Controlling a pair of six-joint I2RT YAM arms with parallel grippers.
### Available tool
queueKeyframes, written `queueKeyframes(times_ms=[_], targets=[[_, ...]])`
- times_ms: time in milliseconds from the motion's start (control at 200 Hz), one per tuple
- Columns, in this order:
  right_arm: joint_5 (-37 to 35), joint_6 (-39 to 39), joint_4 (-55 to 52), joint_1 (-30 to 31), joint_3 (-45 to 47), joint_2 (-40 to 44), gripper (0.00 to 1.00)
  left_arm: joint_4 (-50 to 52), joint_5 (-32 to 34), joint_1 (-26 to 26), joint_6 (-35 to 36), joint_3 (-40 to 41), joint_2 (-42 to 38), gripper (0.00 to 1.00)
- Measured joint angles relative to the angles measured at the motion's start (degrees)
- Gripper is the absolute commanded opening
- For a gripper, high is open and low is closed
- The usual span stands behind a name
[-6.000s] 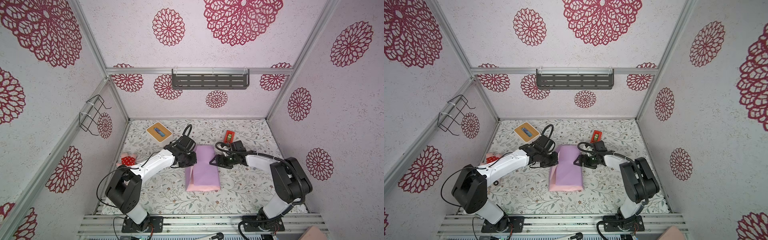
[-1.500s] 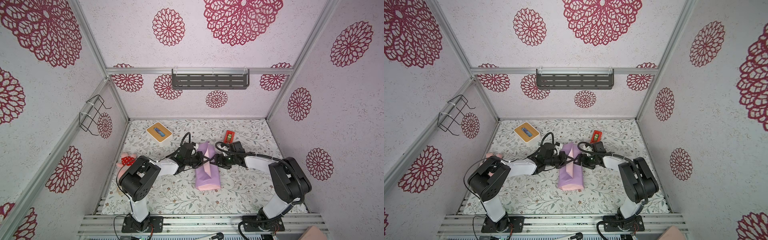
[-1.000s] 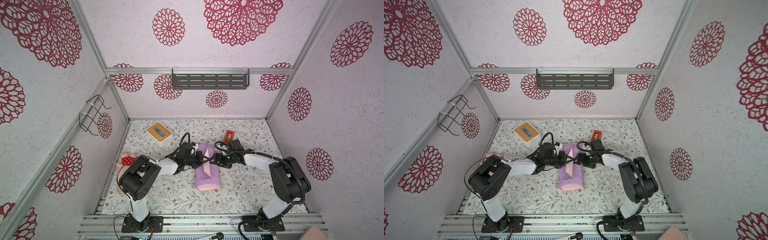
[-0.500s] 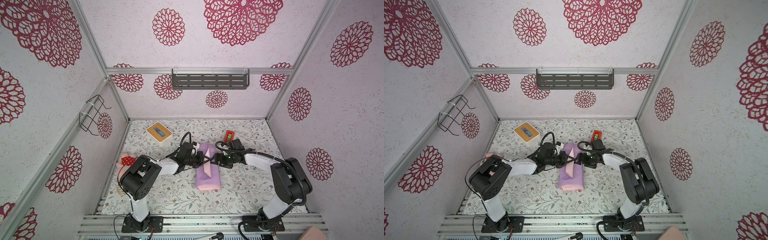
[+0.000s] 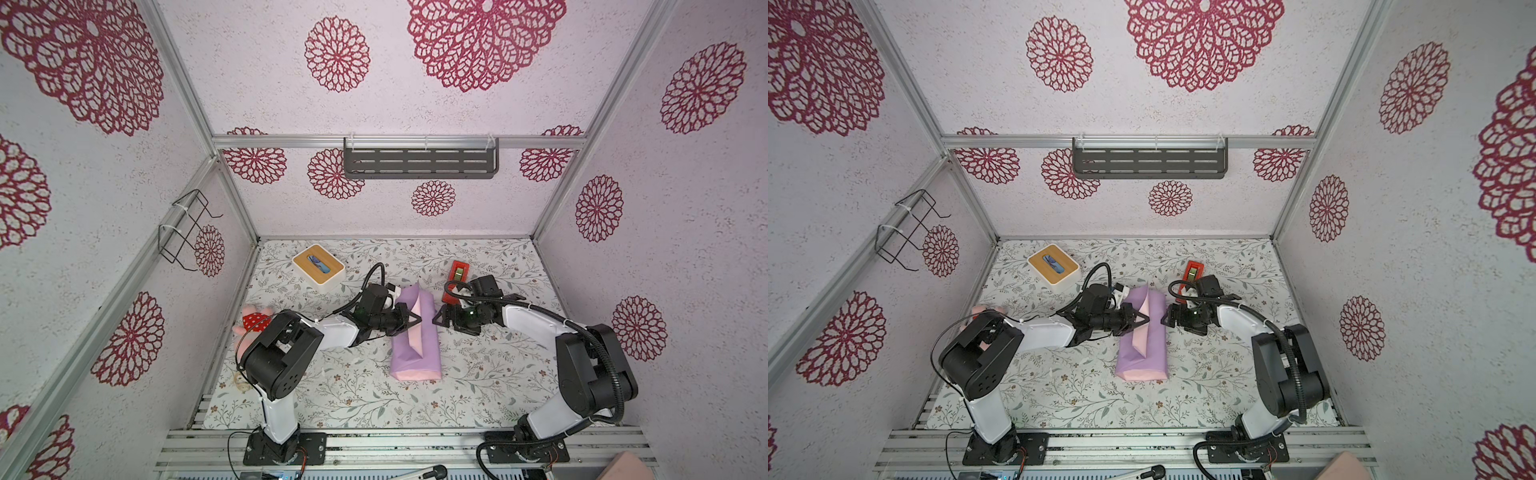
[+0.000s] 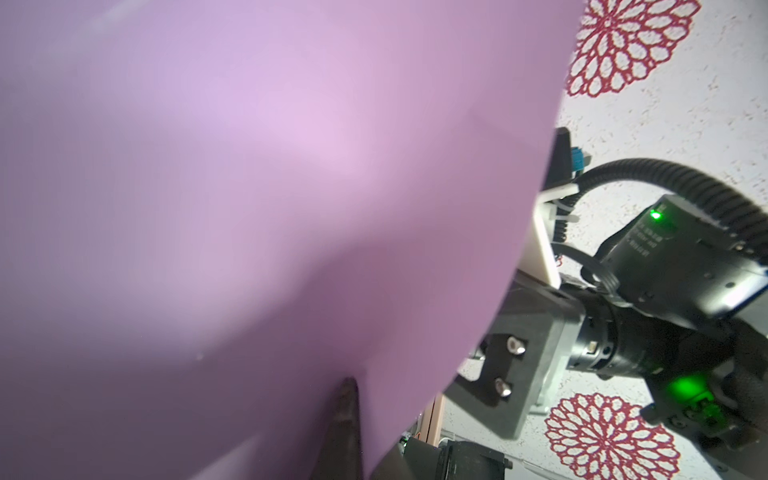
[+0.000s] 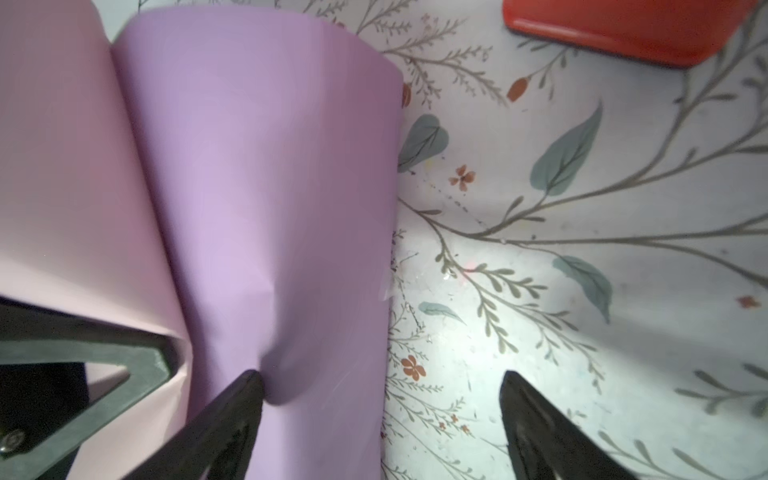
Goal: Wrap a gift box in wrapping paper
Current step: Second fold the wrapping paper around the gift box.
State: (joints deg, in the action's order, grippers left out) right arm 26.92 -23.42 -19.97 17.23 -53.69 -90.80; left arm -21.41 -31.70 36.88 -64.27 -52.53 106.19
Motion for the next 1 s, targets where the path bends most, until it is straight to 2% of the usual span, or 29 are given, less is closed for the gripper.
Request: queueKeyframes(times_ms=[260,640,800,1001], targets=[[-1.3,0.9,-1.8,-1.8,0.0,2.2,0.90,-0.3,-1.3,0.4,2.7,-1.7,2.2,0.36],[-2.5,0.9,-2.6,-2.4,0.0,4.6,0.90,-0.8,-3.2,0.7,4.1,-3.0,2.3,0.62],[-2.3,0.7,-1.4,-2.2,0.6,6.5,0.92,-0.3,-3.6,0.9,4.2,-3.7,2.2,0.67],[-0.7,-1.2,3.6,-0.4,5.4,8.7,0.93,0.1,-3.6,1.0,4.4,-4.1,2.1,0.69]])
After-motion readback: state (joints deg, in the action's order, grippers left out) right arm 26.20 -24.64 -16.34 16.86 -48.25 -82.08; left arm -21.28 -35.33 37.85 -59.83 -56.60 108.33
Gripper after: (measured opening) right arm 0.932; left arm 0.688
